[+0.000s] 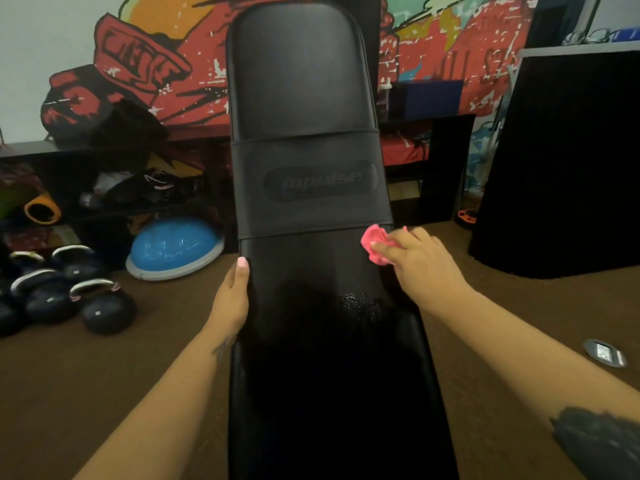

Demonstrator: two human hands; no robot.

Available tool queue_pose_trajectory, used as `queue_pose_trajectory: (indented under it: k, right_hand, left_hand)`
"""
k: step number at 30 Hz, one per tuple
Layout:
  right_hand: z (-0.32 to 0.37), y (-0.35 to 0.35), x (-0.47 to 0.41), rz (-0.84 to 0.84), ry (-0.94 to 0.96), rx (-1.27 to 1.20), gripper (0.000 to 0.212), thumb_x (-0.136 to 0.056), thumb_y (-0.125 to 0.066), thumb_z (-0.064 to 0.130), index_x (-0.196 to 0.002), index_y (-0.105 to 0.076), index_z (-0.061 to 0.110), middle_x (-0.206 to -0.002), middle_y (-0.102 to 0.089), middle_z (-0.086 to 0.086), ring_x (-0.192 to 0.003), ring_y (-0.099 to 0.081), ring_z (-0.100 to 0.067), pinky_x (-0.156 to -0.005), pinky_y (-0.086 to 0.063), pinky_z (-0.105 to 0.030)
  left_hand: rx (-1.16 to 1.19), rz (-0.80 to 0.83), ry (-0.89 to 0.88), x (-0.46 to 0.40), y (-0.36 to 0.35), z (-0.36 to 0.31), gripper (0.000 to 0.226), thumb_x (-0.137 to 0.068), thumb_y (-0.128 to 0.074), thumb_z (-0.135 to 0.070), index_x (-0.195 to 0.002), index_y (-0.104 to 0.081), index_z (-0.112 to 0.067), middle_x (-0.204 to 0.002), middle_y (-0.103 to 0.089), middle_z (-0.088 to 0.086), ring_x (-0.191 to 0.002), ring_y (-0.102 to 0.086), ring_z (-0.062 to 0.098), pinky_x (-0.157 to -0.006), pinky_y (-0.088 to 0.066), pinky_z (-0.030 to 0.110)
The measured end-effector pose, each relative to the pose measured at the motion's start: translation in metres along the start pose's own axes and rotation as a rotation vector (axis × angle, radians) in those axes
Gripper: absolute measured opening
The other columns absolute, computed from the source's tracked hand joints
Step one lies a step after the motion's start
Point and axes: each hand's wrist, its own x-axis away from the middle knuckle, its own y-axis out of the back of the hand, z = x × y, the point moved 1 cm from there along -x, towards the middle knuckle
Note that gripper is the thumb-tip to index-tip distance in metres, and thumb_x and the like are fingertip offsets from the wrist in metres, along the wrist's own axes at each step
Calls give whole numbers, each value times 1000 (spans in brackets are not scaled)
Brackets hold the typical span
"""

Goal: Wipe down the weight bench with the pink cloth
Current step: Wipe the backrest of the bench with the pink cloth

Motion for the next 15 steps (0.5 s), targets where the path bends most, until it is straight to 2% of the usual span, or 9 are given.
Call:
queue_pose_trajectory:
  k: [4,7,10,12,15]
  right_hand:
    - [25,-7,0,-3,120,-5,54,-57,-77,-3,-107,-69,18,-96,-67,-5,-75,-58,-29,-57,-46,-35]
    - [23,-9,27,46,191,-33,54,-56,-77,-3,-104,-70,20,-94,-67,-3,-74,-58,-27,-56,-46,-34]
    - [8,-7,31,-5,67,-11,44,-62,-69,-5,-100,-70,18,-89,-66,-6,-72,-55,-30,-54,-45,-35]
    - [8,-11,16,-46,-36,-19,39,-65,-61,-5,-99,-68,12,-88,-64,-11,-72,-52,-31,-56,-44,-37]
    - [31,-19,2,-48,-3,-35,38,-66,-59,-3,-102,-66,8,-91,-63,-13,-73,-52,-30,-58,-47,-38]
  left_hand:
    - [246,84,248,2,6,19,68,-90,-34,-65,-132,-55,-15,-130,-57,4,-120,-53,23,-108,-36,39]
    - [342,142,347,8,10,36,84,-71,-43,-78,-126,-59,-17,-122,-63,7,-113,-58,25,-104,-40,43]
    - [372,169,416,14,10,50,107,-51,-51,-92,-129,-57,-19,-125,-62,8,-114,-58,27,-106,-38,45]
    - [356,131,446,14,10,60,120,-40,-47,-99,-130,-56,-20,-127,-61,9,-116,-57,29,-107,-36,49]
    - [330,86,460,16,9,58,131,-30,-42,-102,-129,-57,-17,-126,-61,11,-118,-55,31,-108,-35,51]
